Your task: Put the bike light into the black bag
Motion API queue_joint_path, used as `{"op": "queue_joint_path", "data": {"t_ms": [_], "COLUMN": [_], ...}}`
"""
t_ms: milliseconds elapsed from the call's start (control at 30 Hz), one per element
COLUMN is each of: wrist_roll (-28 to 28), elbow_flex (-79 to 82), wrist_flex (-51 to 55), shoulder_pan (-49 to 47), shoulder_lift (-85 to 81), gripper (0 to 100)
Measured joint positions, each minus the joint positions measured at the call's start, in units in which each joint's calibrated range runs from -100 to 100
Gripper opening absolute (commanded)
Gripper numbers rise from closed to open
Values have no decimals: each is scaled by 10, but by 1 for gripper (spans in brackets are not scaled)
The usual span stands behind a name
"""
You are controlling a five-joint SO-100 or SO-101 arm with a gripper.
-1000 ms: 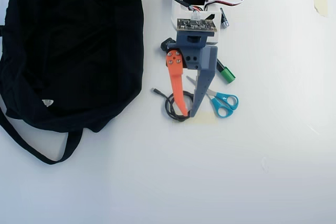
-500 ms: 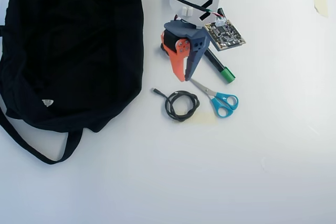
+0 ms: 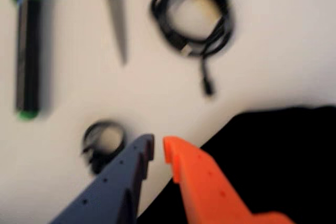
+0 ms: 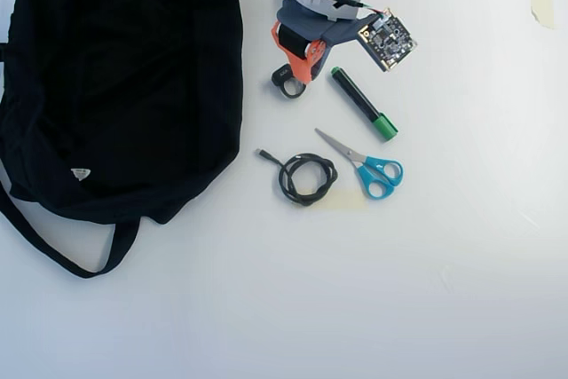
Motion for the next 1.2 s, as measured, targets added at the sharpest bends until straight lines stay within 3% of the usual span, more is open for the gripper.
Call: {"op": "queue_joint_path", "data": {"t_ms": [367, 667, 1200], "wrist_roll": [21, 51, 54], "elbow_flex": [127, 178, 248], "wrist_flex": [24, -35, -123], "shoulder_pan": [29, 46, 57], "shoulder_lift": [0, 0, 0], "gripper": [2, 2, 3]}}
